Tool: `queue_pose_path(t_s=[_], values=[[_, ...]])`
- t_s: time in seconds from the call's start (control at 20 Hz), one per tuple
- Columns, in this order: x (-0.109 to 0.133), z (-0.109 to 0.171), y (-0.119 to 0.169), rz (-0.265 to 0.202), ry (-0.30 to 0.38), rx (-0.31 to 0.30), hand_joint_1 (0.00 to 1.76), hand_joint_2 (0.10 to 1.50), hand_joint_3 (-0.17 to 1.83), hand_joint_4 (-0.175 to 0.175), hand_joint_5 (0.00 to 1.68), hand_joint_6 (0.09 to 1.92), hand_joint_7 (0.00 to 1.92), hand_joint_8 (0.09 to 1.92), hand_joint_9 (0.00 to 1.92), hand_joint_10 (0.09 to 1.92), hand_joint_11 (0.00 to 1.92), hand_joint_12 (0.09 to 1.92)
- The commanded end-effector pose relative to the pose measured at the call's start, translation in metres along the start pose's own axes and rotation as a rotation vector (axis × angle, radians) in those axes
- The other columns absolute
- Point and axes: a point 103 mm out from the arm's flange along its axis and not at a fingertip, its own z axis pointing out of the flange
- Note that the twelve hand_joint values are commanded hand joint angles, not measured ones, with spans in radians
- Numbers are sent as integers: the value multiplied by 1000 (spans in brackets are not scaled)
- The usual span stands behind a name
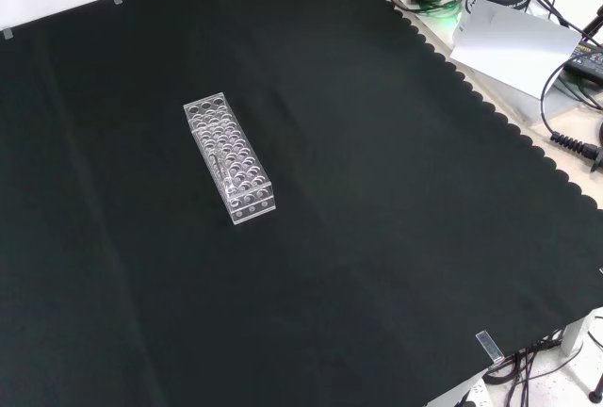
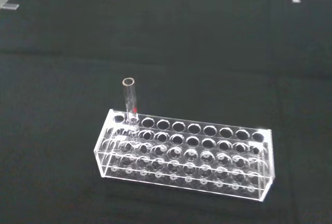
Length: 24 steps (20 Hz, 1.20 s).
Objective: Pick up the test tube.
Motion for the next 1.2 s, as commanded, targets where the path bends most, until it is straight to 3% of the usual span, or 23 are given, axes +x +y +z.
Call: queue_pose_path(t_s=[0.05, 0.75, 1.2], values=[[24, 25, 62, -95, -44, 26, 405, 923, 181, -47, 156, 87, 69, 815, 29, 984, 0, 1601], [41, 90, 116, -159, -48, 117, 441, 932, 188, -62, 239, 87, 248, 855, 220, 970, 25, 1649], [46, 131, 148, -154, -77, 198, 459, 935, 195, -70, 291, 87, 349, 863, 300, 943, 55, 1637]])
